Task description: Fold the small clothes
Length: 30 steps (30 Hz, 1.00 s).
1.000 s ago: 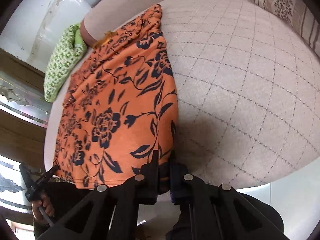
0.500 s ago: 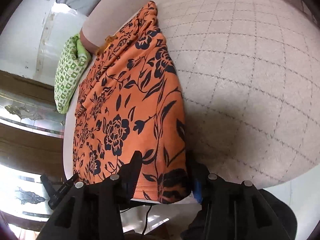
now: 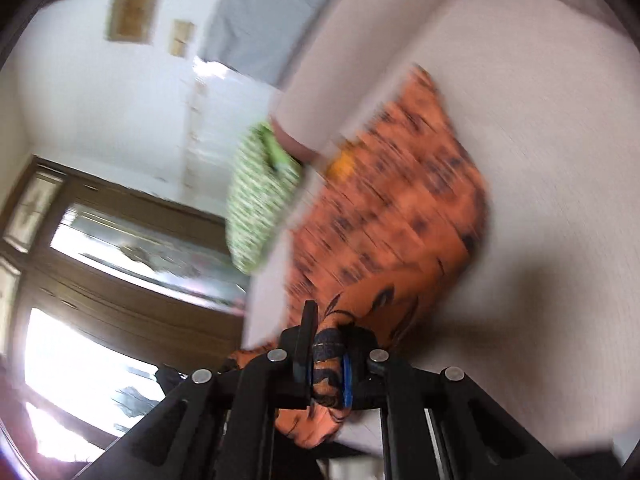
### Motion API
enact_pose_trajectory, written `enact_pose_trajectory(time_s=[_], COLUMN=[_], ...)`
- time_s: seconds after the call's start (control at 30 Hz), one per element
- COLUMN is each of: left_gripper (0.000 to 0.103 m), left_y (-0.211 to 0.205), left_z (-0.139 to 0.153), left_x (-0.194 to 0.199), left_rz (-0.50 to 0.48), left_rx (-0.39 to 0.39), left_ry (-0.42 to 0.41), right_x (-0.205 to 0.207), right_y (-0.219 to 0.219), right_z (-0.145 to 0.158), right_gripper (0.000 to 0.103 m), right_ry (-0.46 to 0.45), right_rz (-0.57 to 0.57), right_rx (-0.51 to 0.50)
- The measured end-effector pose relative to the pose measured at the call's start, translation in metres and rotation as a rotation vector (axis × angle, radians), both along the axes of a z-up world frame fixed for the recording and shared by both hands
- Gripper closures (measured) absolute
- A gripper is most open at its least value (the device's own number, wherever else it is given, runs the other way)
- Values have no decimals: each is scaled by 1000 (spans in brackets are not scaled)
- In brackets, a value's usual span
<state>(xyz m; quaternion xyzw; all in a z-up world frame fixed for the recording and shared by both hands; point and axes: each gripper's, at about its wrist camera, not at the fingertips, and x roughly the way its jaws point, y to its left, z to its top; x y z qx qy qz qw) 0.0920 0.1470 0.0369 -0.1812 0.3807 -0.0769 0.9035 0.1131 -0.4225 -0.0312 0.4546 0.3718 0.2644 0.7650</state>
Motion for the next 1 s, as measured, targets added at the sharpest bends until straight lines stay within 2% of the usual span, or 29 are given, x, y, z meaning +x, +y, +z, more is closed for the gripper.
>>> enact_pose_trajectory(time_s=[0.07,0.13,0.2,0.23,0.27,0.3,0.33,0.37,0.4,0.43,0.47,0.57,0.63,0.7,0.77,0.83,0.9,0.93,0.97,1.0], left_gripper=[94,92,81,53,27,27,28,32,33,33,33,33,32,26,24,24,26,41,77,84], left_y=[-1,0,1,0,0,0,0,3,6,9,11,18,21,20,9,-1,-7,-8,-10,-13], left_z=[19,27,22,11,-2,-26,-46,-69,-80,-86,-88,-84,-79,-78,-87,-103,-121,-124,-126,-126], left_x=[44,96,138,170,193,219,235,242,237,224,212,177,154,139,143,160,177,180,183,188], left_rz=[31,84,172,200,215,243,237,224,220,228,239,233,209,215,160,121,103,118,118,87], left_rx=[-11,-7,24,64,106,172,204,213,201,205,231,239,199,169,152,171,147,139,163,133], left_ry=[-57,-85,-98,-108,-77,11,90,181,201,183,169,165,154,142,160,223,288,281,290,310], right_x=[33,88,141,165,197,213,225,226,224,217,204,166,147,136,142,159,178,189,192,196], right_y=[-6,-13,-20,-23,-24,-26,-26,-26,-24,-23,-22,-15,-6,10,18,21,25,30,34,41], right_z=[19,38,39,32,16,1,-16,-32,-45,-55,-58,-52,-51,-47,-48,-56,-66,-74,-78,-77], right_gripper=[93,93,91,86,65,22,13,13,13,13,13,13,13,13,13,13,13,14,17,39], right_ry=[-53,-104,-101,-80,-45,1,92,186,216,208,194,149,143,131,126,134,161,178,179,172], right_rz=[-22,-66,-113,-137,-147,-165,-226,-296,-312,-295,-305,-308,-258,-194,-159,-136,-124,-84,-62,-41], right_rx=[26,24,30,43,46,20,-57,-142,-156,-120,-134,-234,-305,-405,-492,-534,-587,-587,-603,-627])
